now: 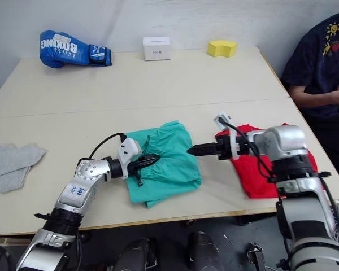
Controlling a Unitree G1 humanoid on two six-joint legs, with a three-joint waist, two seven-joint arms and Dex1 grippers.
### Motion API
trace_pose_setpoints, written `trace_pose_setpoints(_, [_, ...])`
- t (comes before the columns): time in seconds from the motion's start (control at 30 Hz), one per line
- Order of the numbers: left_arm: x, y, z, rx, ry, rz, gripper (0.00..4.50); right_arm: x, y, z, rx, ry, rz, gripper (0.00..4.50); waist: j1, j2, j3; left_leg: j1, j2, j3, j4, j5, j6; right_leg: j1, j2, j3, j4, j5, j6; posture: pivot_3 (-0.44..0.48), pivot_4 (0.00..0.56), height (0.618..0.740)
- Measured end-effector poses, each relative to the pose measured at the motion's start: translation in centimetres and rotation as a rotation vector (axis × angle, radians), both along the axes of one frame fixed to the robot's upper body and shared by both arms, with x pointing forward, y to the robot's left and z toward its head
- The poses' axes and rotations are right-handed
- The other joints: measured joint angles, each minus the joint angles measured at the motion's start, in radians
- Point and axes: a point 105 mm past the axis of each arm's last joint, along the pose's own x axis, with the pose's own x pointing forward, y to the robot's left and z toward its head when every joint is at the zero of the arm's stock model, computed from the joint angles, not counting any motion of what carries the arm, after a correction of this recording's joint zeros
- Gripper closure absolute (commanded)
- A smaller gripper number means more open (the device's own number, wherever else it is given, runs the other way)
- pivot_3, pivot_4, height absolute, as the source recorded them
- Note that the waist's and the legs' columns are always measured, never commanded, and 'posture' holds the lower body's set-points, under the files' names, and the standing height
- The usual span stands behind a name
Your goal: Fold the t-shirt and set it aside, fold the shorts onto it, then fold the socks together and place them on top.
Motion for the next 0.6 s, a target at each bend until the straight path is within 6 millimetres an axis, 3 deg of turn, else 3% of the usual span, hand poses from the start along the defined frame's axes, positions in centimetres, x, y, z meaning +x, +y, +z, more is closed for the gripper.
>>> trace_pose_setpoints(0.13, [-0.1,0.0,-0.1,-0.003,-0.006,0.002,4.5,-0.3,2.3,-0.9,-0.019,0.047,0.058,0.21,0.0,0.0,0.0,0.0,0.0,0.0,0.0,0.0,0.0,0.0,0.0,0.0,0.0,0.0,0.0,0.0,0.15,0.74])
trace_pose_setpoints(0.33, [0.0,-0.1,-0.1,-0.006,-0.011,0.008,4.5,0.2,5.2,0.1,0.021,0.074,0.056,2.0,-0.001,0.0,0.0,0.0,0.0,0.0,0.0,0.0,0.0,0.0,0.0,0.0,0.001,0.0,0.0,0.0,0.15,0.74])
trace_pose_setpoints(0.47, [-0.2,0.0,-0.2,-0.009,-0.014,0.011,4.5,0.6,4.7,-0.8,-0.014,0.068,0.018,3.3,-0.001,0.0,0.0,-0.001,0.0,0.0,0.0,0.0,0.0,0.0,0.0,0.0,0.0,0.0,0.0,0.0,0.15,0.74])
trace_pose_setpoints(0.6, [-0.3,0.1,-0.3,-0.011,-0.017,0.016,4.5,0.8,2.4,-1.7,-0.058,0.078,-0.034,3.3,-0.001,0.0,0.0,0.0,0.0,0.0,0.0,0.0,0.0,0.0,0.0,0.0,0.0,0.0,0.0,0.0,0.15,0.74])
